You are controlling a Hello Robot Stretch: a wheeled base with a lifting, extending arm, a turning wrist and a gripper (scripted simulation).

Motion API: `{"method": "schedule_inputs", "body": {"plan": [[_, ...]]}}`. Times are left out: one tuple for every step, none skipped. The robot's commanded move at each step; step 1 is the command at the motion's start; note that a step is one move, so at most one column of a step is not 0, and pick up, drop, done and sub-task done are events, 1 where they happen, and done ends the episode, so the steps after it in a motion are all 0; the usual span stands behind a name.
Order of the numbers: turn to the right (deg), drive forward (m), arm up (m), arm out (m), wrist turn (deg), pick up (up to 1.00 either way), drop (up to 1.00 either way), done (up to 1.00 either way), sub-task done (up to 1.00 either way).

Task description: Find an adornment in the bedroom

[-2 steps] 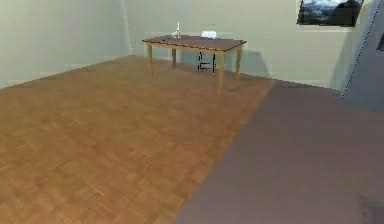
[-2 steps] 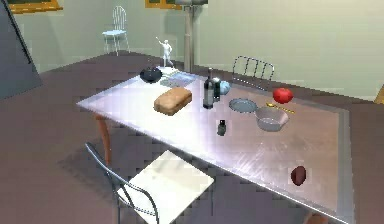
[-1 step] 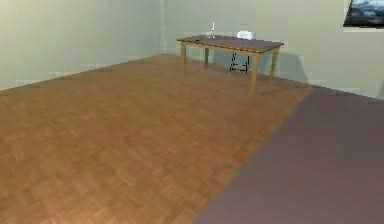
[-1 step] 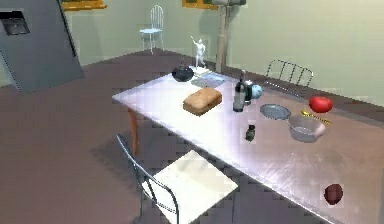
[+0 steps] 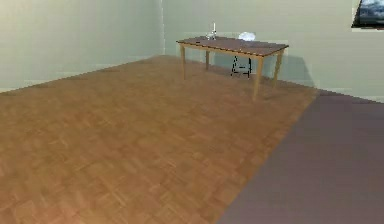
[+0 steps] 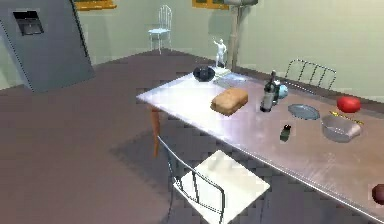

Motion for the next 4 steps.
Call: {"method": "schedule_inputs", "body": {"plan": [[39.0, 0.0, 0.0, 0.0, 0.0, 0.0, 0.0, 0.0, 0.0], [0.0, 1.0, 0.0, 0.0, 0.0, 0.0, 0.0, 0.0, 0.0], [42.0, 0.0, 0.0, 0.0, 0.0, 0.0, 0.0, 0.0, 0.0], [0.0, 1.0, 0.0, 0.0, 0.0, 0.0, 0.0, 0.0, 0.0]]}}
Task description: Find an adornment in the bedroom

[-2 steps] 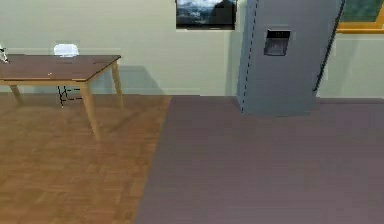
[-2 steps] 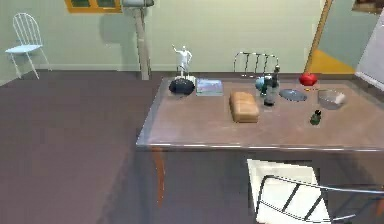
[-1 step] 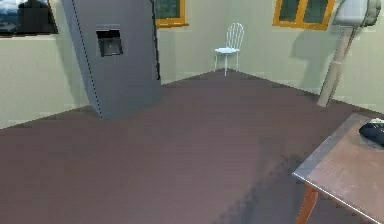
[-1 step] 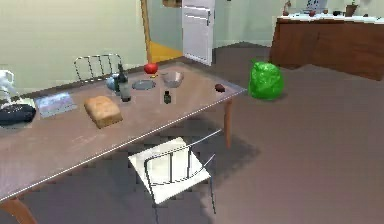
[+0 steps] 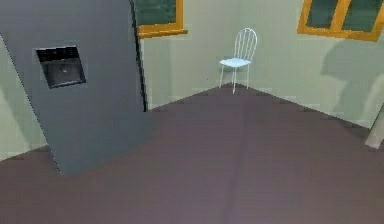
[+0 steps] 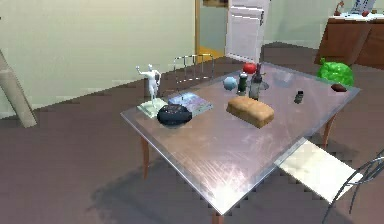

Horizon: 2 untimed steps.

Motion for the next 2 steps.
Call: {"method": "schedule_inputs", "body": {"plan": [[0.0, 0.05, 0.0, 0.0, 0.0, 0.0, 0.0, 0.0, 0.0], [42.0, 0.0, 0.0, 0.0, 0.0, 0.0, 0.0, 0.0, 0.0]]}}
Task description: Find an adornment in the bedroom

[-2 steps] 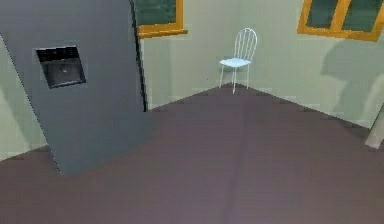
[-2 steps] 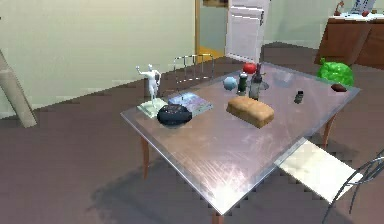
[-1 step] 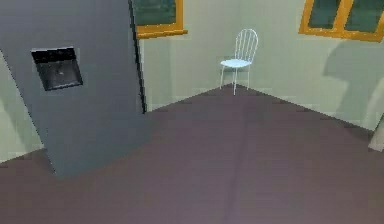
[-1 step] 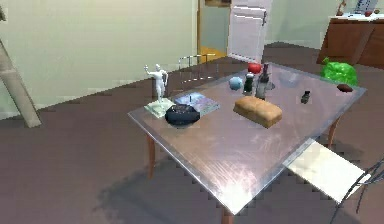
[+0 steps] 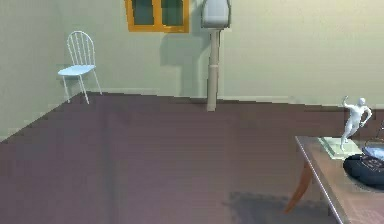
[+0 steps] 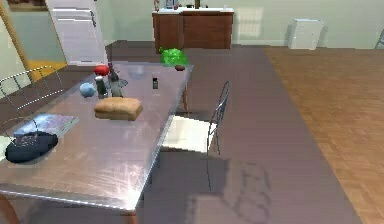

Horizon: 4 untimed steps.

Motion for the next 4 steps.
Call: {"method": "schedule_inputs", "body": {"plan": [[0.0, 1.0, 0.0, 0.0, 0.0, 0.0, 0.0, 0.0, 0.0], [3.0, 0.0, 0.0, 0.0, 0.0, 0.0, 0.0, 0.0, 0.0], [0.0, 0.65, 0.0, 0.0, 0.0, 0.0, 0.0, 0.0, 0.0], [45.0, 0.0, 0.0, 0.0, 0.0, 0.0, 0.0, 0.0, 0.0]]}}
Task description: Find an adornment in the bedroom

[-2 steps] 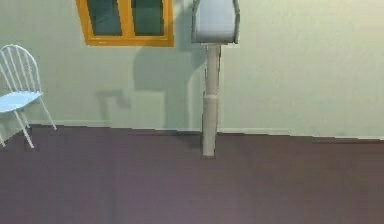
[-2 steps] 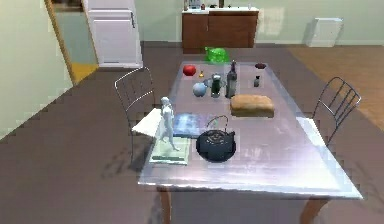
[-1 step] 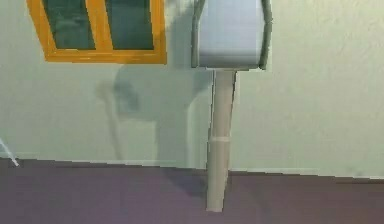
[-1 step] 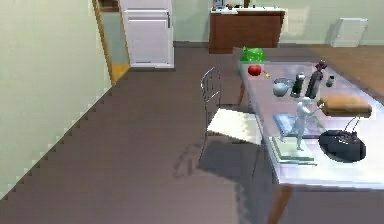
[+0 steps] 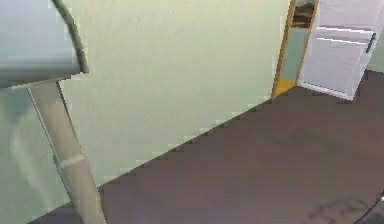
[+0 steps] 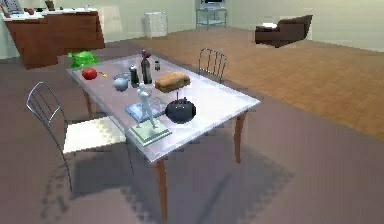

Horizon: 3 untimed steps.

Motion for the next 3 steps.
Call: {"method": "schedule_inputs", "body": {"plan": [[21.0, 0.0, 0.0, 0.0, 0.0, 0.0, 0.0, 0.0, 0.0], [3.0, 0.0, 0.0, 0.0, 0.0, 0.0, 0.0, 0.0, 0.0], [0.0, 1.0, 0.0, 0.0, 0.0, 0.0, 0.0, 0.0, 0.0]]}}
